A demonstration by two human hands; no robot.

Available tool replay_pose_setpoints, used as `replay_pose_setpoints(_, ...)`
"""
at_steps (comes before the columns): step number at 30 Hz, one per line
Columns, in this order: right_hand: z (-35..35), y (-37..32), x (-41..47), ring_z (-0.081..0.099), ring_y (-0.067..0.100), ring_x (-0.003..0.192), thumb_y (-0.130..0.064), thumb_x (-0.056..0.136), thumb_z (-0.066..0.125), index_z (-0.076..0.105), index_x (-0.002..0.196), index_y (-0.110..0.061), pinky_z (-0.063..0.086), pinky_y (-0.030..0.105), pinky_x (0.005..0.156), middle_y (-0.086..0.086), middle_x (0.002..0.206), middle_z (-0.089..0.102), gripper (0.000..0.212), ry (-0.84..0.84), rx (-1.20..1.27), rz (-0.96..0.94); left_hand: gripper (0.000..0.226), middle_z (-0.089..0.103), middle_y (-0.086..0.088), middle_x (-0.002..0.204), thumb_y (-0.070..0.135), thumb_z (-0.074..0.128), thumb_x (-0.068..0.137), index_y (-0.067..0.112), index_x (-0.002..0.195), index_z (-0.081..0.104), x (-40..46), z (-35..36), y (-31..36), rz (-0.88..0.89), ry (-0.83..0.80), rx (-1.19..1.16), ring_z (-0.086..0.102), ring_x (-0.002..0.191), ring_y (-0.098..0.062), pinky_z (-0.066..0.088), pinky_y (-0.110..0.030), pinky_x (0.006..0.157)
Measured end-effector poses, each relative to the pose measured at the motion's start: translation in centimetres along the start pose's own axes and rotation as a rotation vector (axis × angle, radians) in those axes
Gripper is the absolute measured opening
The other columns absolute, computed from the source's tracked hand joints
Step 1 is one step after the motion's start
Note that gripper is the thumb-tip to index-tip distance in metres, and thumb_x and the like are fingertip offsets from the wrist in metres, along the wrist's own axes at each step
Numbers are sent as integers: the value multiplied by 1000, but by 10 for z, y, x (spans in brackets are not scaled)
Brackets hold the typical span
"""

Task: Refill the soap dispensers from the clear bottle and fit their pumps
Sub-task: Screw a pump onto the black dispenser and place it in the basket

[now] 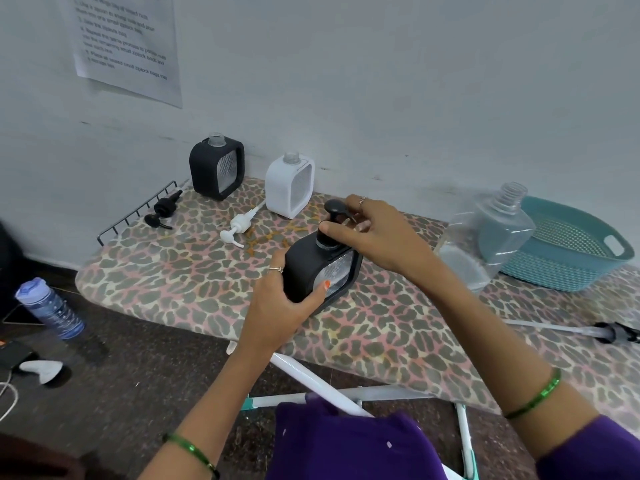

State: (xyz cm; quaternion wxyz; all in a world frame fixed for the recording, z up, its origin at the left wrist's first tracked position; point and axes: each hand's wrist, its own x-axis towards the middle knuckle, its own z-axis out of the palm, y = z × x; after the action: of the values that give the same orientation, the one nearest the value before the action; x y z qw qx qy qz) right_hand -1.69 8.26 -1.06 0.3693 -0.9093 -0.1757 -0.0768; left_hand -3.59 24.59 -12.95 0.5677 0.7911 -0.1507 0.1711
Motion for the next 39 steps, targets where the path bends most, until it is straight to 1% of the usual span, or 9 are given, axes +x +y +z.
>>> replay_pose_setpoints(4,2,8,-2,53,-12,93,-42,86,66,55,119,-32,38,5,81,-19,104,59,37,-112,46,27,46,66,3,94,28,77,80,25,116,48,0,-1,2,-20,-9,-18,66,83,-11,56,-41,68)
replay_pose_setpoints(7,2,13,-1,59,8,109,-32,87,68,60,121,-24,46,32,97,-6,115,65,35,-138,129,52,46,67,-5,93,35,75,79,30,116,48,0,-1,2,-24,-10,-13,66,81,-19,56,-47,68)
replay_pose_setpoints(10,8,15,0,62,7,102,-28,80,75,66,101,-23,47,33,94,-8,102,69,23,-44,204,82,47,68,-3,95,29,77,81,31,118,48,0,0,1,-43,-25,-23,67,84,-17,57,-46,70)
replay_pose_setpoints(13,24,10,-2,54,-3,85,-36,71,82,53,85,-22,39,7,72,-11,90,59,35,115,181,166,49,67,0,93,25,77,82,22,122,49,-1,0,1,-54,-33,-25,66,81,-12,57,-42,67)
replay_pose_setpoints(17,40,9,-11,51,-5,90,-45,74,77,52,104,-20,36,0,70,-6,105,58,46,165,167,159,46,66,3,91,24,77,82,31,117,48,-6,2,3,-79,-28,-47,66,81,-11,56,-41,68)
replay_pose_setpoints(24,17,-1,-32,52,-17,87,-29,93,59,61,95,-34,38,5,77,-22,92,58,6,191,243,34,46,67,3,90,25,78,81,30,117,49,-3,2,7,-64,-24,-34,65,79,-15,56,-39,65)
replay_pose_setpoints(32,42,5,-36,51,-7,97,-23,87,67,63,113,-22,34,-2,79,-8,110,60,26,315,256,147,50,66,13,98,18,79,79,33,115,48,-3,0,7,-66,-16,-30,65,87,2,55,-19,71)
replay_pose_setpoints(35,44,5,-28,54,-3,94,-32,77,77,56,100,-20,40,9,78,-9,102,59,33,357,293,203,46,67,7,98,20,79,80,27,114,49,-3,0,7,-84,-20,-42,66,85,1,56,-21,71)
replay_pose_setpoints(39,40,7,-18,49,9,109,-44,79,72,48,128,-23,40,23,89,-5,118,53,59,236,203,170,43,67,9,97,22,78,80,29,112,50,-3,-1,8,-91,-17,-54,65,86,1,56,-23,71)
